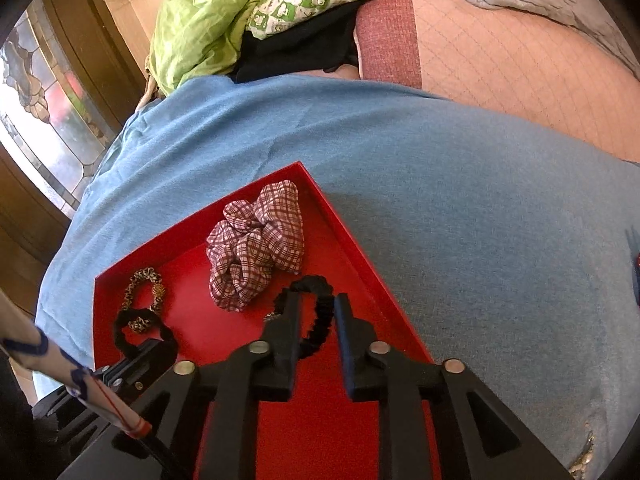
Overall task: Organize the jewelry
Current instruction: 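Carry both black hair ties into the red tray and open both tools, then withdraw both open tools from the tray toward the pearl bracelets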
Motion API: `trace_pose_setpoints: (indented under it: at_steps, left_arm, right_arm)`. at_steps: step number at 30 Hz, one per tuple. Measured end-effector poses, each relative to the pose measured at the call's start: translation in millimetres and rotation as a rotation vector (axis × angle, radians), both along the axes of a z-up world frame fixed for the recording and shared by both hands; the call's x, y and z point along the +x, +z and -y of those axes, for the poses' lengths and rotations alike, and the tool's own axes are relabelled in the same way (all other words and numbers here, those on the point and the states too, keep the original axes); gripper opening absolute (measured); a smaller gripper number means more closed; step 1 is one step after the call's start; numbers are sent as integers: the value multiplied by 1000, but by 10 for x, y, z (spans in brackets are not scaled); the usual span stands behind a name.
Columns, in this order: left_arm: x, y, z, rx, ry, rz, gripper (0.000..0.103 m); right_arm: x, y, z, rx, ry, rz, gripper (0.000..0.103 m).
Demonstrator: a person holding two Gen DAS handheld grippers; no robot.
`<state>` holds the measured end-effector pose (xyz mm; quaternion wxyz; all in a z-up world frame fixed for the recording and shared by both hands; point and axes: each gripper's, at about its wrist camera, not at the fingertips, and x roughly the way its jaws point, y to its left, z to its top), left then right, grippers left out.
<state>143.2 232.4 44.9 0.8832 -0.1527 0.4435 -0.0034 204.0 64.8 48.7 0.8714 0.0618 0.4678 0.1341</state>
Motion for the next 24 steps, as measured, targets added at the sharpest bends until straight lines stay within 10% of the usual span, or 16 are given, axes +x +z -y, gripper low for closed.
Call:
trace_pose_setpoints:
  at_steps: [24]
  left_arm:
    - [-132,289,79,58,15,101,34]
  right_arm:
    - [-468,344,151,45,27,47,35]
